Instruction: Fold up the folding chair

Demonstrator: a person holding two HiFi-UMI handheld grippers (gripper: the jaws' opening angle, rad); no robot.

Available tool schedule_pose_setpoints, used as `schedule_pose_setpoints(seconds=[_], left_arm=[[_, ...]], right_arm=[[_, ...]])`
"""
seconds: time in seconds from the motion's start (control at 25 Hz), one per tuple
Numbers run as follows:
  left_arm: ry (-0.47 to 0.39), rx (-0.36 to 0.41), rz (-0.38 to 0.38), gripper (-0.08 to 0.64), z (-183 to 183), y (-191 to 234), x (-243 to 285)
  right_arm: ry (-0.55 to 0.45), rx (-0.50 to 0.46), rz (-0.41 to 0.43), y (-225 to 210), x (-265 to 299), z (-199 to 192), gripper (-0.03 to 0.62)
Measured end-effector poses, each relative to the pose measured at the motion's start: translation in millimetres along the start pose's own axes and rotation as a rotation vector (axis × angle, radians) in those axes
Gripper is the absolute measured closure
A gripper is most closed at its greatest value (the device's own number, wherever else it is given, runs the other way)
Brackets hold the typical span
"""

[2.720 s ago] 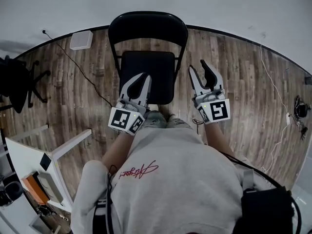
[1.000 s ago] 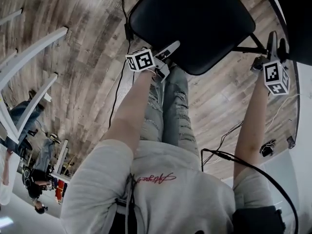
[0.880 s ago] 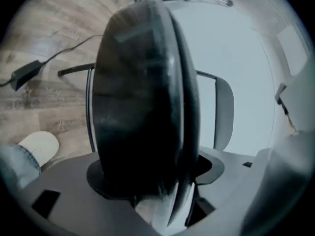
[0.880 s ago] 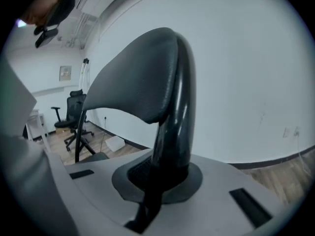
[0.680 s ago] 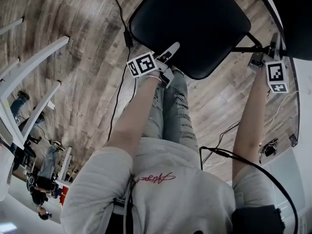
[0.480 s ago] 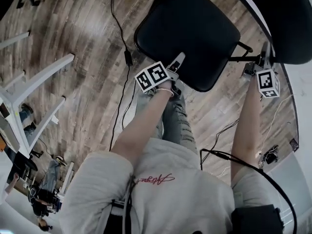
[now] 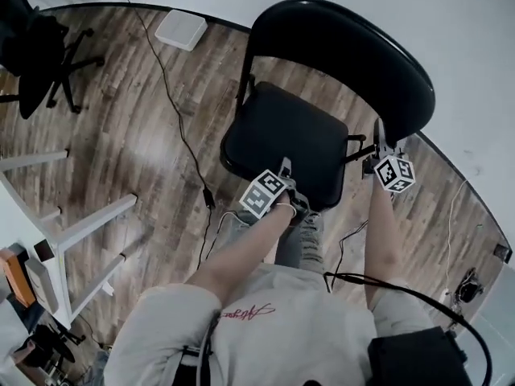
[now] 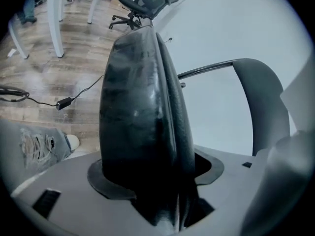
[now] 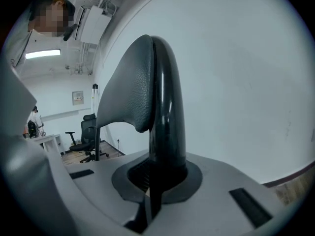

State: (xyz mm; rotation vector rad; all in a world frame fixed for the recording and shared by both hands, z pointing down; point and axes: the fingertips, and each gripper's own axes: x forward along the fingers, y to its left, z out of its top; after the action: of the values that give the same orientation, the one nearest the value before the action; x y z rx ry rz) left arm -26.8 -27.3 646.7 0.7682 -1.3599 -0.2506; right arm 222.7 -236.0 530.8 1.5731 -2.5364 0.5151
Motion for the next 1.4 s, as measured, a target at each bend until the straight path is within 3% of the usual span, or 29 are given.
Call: schedule_pose_setpoints(seconds=[0.12,0.44,0.68,0.92,1.4], left_arm=[[0.006,-0.056,0.035,0.212,-9.1,-9.9,4.9],[-0.137,-0.048,0.115,0.224,10.6,-69.2,27.9],[-0.185,-0.058,0.149,0.238,21.2,-111.8,48.7],[-0.238,-0.155,0.157,0.239,16.1,-124.4,57.1],[-0.247,-0.141,0.180,0.249,24.7,-151.4,71.0]], right_arm=[[0.018,0.000,0.030,-10.3,10.5,4.4,0.578],[0.055,0.054,0.130,-43.2,65.0,25.2,0.578],[0.093,0.094,0.131,-73.4,114.3,35.2,0.578],[0.121,0.060,0.232,-71.7,153.8,51.4,0.578],[0.140,0.108,0.298,-86.7,179.7,55.6,0.578]])
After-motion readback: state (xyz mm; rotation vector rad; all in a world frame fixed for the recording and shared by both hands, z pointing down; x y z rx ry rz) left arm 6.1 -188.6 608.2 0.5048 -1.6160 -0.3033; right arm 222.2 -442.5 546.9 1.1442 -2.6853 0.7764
